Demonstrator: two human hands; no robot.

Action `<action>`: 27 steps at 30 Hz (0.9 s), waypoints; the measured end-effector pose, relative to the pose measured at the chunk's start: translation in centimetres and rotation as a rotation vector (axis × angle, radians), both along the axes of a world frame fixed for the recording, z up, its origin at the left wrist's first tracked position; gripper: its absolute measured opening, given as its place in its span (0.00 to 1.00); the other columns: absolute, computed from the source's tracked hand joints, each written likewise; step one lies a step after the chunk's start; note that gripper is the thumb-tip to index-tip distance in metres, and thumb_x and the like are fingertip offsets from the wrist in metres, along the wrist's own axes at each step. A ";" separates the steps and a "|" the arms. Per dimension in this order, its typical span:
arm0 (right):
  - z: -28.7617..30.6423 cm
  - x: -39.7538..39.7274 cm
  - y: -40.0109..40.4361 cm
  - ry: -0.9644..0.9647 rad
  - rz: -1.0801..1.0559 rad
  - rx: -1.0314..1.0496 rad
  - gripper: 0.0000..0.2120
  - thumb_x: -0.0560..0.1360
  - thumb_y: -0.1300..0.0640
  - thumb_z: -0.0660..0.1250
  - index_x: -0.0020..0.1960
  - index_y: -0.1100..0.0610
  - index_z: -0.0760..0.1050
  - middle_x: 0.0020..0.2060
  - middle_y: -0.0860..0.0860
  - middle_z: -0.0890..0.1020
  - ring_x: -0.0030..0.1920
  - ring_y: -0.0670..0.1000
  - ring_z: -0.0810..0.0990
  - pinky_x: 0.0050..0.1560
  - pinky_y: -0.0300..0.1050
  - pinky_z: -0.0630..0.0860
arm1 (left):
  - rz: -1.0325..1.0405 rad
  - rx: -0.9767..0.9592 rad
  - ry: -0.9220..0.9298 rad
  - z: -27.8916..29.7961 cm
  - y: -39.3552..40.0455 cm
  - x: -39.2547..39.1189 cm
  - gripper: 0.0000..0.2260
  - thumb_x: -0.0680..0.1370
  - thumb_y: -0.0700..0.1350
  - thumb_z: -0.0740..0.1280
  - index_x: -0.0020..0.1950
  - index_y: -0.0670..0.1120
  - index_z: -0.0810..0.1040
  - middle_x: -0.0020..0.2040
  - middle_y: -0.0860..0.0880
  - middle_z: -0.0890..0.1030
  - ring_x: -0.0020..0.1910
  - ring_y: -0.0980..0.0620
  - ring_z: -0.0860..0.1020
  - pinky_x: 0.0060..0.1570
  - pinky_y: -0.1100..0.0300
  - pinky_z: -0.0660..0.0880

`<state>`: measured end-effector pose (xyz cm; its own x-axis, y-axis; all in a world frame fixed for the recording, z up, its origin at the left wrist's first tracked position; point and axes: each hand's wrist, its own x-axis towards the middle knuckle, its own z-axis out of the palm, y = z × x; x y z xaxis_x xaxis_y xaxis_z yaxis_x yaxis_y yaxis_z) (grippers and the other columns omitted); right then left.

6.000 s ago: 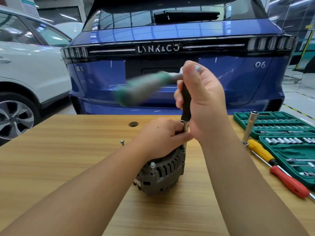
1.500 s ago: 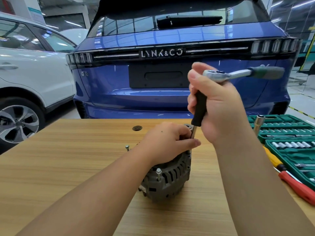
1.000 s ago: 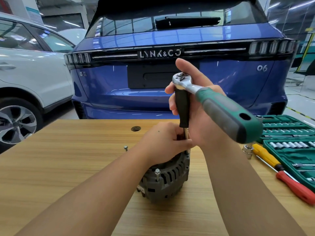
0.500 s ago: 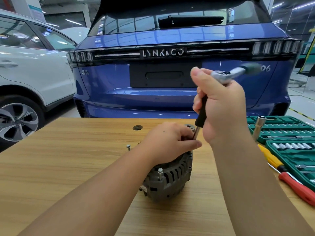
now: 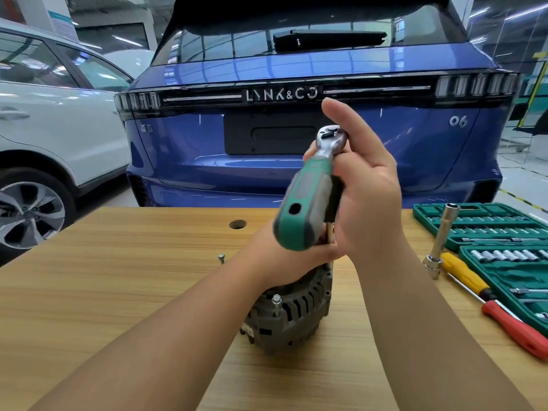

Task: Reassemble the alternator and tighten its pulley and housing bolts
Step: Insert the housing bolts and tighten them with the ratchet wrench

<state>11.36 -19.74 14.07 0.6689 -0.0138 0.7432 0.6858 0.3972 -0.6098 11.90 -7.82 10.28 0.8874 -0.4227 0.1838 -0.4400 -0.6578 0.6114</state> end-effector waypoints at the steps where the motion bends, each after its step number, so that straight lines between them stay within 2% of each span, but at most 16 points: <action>1: 0.0 0.0 -0.3 0.032 0.083 0.002 0.23 0.70 0.58 0.61 0.60 0.43 0.82 0.39 0.50 0.78 0.38 0.49 0.75 0.43 0.50 0.72 | -0.016 -0.016 0.002 0.1 -0.1 -0.1 0.10 0.80 0.54 0.71 0.55 0.48 0.83 0.40 0.56 0.79 0.33 0.67 0.75 0.31 0.76 0.68; 3: 0.0 0.0 -0.5 0.076 0.192 -0.031 0.24 0.71 0.54 0.58 0.64 0.49 0.79 0.41 0.53 0.79 0.40 0.51 0.76 0.43 0.50 0.72 | -0.056 -0.073 0.010 0.4 -0.6 -0.6 0.10 0.81 0.45 0.70 0.51 0.37 0.84 0.35 0.49 0.78 0.29 0.66 0.74 0.31 0.76 0.68; 5: 0.1 -0.3 -0.2 0.098 0.141 -0.098 0.23 0.72 0.48 0.62 0.65 0.51 0.77 0.41 0.52 0.81 0.39 0.50 0.76 0.42 0.47 0.73 | -0.044 -0.081 -0.017 0.7 -0.6 -1.0 0.11 0.81 0.41 0.71 0.48 0.32 0.84 0.37 0.40 0.81 0.31 0.61 0.74 0.33 0.74 0.69; 7: 0.2 -0.7 0.3 0.114 0.032 -0.134 0.23 0.71 0.45 0.68 0.65 0.51 0.76 0.39 0.48 0.80 0.37 0.48 0.76 0.41 0.45 0.74 | -0.023 -0.032 -0.033 0.8 -0.5 -1.0 0.12 0.80 0.45 0.71 0.47 0.35 0.84 0.42 0.38 0.84 0.33 0.56 0.74 0.35 0.70 0.71; 9: 0.4 -1.2 0.7 0.135 -0.061 -0.091 0.22 0.70 0.46 0.73 0.62 0.52 0.76 0.37 0.46 0.80 0.35 0.47 0.75 0.38 0.42 0.75 | -0.008 0.067 -0.035 0.9 -0.3 -0.7 0.14 0.80 0.51 0.69 0.48 0.41 0.84 0.43 0.43 0.84 0.36 0.52 0.77 0.40 0.60 0.77; 10: 0.5 -1.3 0.8 0.149 -0.132 -0.056 0.19 0.71 0.48 0.75 0.58 0.53 0.78 0.35 0.46 0.79 0.32 0.47 0.74 0.35 0.40 0.74 | -0.005 0.107 -0.041 0.9 -0.3 -0.7 0.16 0.79 0.55 0.67 0.48 0.43 0.84 0.43 0.45 0.84 0.38 0.50 0.78 0.43 0.53 0.78; 12: 0.7 -1.2 0.6 0.185 -0.274 -0.004 0.09 0.71 0.53 0.76 0.47 0.55 0.80 0.29 0.47 0.75 0.27 0.47 0.69 0.28 0.38 0.69 | -0.016 0.140 -0.056 1.0 -0.4 -0.9 0.20 0.76 0.61 0.63 0.48 0.46 0.84 0.42 0.47 0.84 0.40 0.51 0.78 0.44 0.47 0.79; 14: 0.9 -1.0 -0.2 0.252 -0.257 0.023 0.09 0.72 0.54 0.75 0.47 0.58 0.80 0.27 0.47 0.73 0.26 0.47 0.68 0.27 0.38 0.69 | -0.022 0.148 -0.060 0.9 -0.5 -1.0 0.19 0.77 0.63 0.62 0.49 0.50 0.84 0.42 0.50 0.83 0.39 0.52 0.79 0.44 0.46 0.81; 16: 1.0 -1.0 -1.0 0.267 -0.090 0.014 0.11 0.74 0.56 0.73 0.55 0.57 0.79 0.30 0.47 0.74 0.28 0.47 0.70 0.30 0.38 0.71 | -0.018 0.162 -0.054 0.9 -0.5 -0.7 0.15 0.80 0.62 0.65 0.50 0.52 0.83 0.43 0.51 0.83 0.42 0.52 0.81 0.46 0.45 0.81; 18: 1.0 -1.1 -1.2 0.173 0.011 0.000 0.13 0.76 0.61 0.71 0.59 0.54 0.77 0.34 0.48 0.74 0.31 0.48 0.71 0.34 0.39 0.72 | -0.020 0.149 -0.044 1.0 -0.4 -0.6 0.14 0.81 0.61 0.66 0.51 0.52 0.84 0.44 0.51 0.84 0.44 0.52 0.82 0.48 0.44 0.81; 19: 0.9 -1.1 -1.0 0.098 -0.012 -0.006 0.13 0.77 0.63 0.70 0.59 0.52 0.77 0.35 0.48 0.75 0.31 0.48 0.71 0.34 0.39 0.72 | -0.025 0.143 -0.048 1.0 -0.4 -0.7 0.14 0.81 0.60 0.66 0.50 0.51 0.84 0.43 0.51 0.84 0.43 0.52 0.82 0.48 0.45 0.81; 21: 0.7 -1.0 -0.3 -0.027 -0.113 -0.027 0.14 0.77 0.65 0.70 0.58 0.49 0.78 0.35 0.48 0.76 0.31 0.48 0.72 0.34 0.38 0.72 | -0.036 0.082 -0.068 0.8 -0.3 -0.9 0.14 0.81 0.55 0.69 0.42 0.47 0.81 0.37 0.54 0.82 0.38 0.55 0.80 0.43 0.53 0.80; 23: 0.5 -0.8 0.3 -0.067 -0.120 -0.036 0.17 0.77 0.66 0.70 0.57 0.45 0.80 0.35 0.49 0.76 0.31 0.47 0.71 0.32 0.36 0.72 | -0.012 -0.026 -0.062 0.5 -0.3 -1.1 0.15 0.79 0.47 0.72 0.34 0.50 0.74 0.29 0.56 0.77 0.33 0.58 0.77 0.40 0.62 0.76; 25: 0.3 -0.6 0.5 -0.071 -0.075 -0.041 0.19 0.76 0.67 0.71 0.57 0.43 0.81 0.35 0.51 0.74 0.30 0.46 0.71 0.31 0.35 0.72 | -0.002 -0.062 -0.054 0.2 -0.2 -0.9 0.19 0.78 0.42 0.72 0.31 0.56 0.71 0.30 0.55 0.75 0.35 0.55 0.75 0.44 0.60 0.77; 27: 0.3 -0.3 0.3 -0.063 -0.057 -0.048 0.21 0.77 0.68 0.69 0.58 0.43 0.81 0.35 0.55 0.72 0.30 0.48 0.70 0.30 0.37 0.71 | -0.013 -0.034 -0.056 0.4 -0.1 -0.8 0.19 0.78 0.45 0.72 0.28 0.58 0.76 0.29 0.58 0.75 0.32 0.61 0.73 0.44 0.58 0.77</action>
